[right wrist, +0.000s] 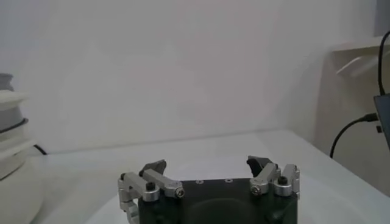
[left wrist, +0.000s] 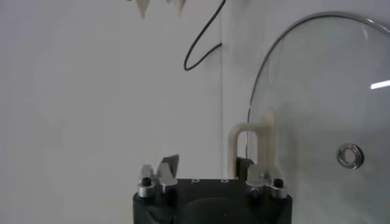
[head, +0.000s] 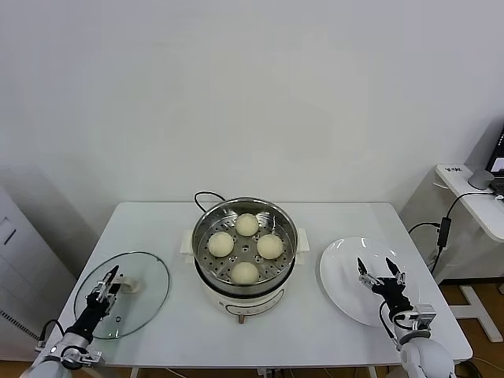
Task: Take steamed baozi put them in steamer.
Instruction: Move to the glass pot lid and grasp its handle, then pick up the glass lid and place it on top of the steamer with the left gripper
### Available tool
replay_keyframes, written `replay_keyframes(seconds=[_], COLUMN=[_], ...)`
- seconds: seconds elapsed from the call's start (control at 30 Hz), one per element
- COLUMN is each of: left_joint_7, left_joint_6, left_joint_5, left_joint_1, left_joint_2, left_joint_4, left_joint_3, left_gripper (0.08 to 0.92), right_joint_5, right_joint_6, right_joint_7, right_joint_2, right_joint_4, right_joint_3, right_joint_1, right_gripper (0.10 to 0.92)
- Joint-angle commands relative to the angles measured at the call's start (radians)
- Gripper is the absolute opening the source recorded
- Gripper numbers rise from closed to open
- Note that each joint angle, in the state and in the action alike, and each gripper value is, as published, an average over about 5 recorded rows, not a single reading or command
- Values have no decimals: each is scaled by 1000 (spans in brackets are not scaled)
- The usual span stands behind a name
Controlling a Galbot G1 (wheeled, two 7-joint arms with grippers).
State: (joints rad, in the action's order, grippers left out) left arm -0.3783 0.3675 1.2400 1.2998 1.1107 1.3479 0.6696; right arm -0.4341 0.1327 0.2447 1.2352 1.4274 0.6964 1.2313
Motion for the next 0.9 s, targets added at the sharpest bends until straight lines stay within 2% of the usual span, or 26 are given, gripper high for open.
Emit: replay_keyframes(seconds=[0.03, 0.23, 0.4, 0.7, 0.9], left_joint_7=[0, 22, 119, 317, 413], left_joint_6=[4, -10, -76, -251, -382], left_joint_5=[-19, -70, -201, -354, -393], left_joint_1=[-1, 19, 42, 41, 33], left_joint_2=[-2, -18, -61, -155, -198], left_joint_4=[20, 125, 255, 462, 620], left_joint_3=[3, 16, 25, 41, -2], left_gripper=[420, 247, 122, 105, 105], right_joint_5=[1, 1, 0, 19, 105], right_joint_6=[-3, -5, -7, 1, 4], right_joint_7=[-1, -1, -1, 8, 10], right_joint_2=[-1, -2, -3, -3, -4], right_joint_4=[-1, 2, 8, 21, 30], right_joint_3=[0, 0, 0, 16, 42], right_joint_1=[-4, -8, -8, 6, 11], right_gripper=[823, 823, 823, 823, 823])
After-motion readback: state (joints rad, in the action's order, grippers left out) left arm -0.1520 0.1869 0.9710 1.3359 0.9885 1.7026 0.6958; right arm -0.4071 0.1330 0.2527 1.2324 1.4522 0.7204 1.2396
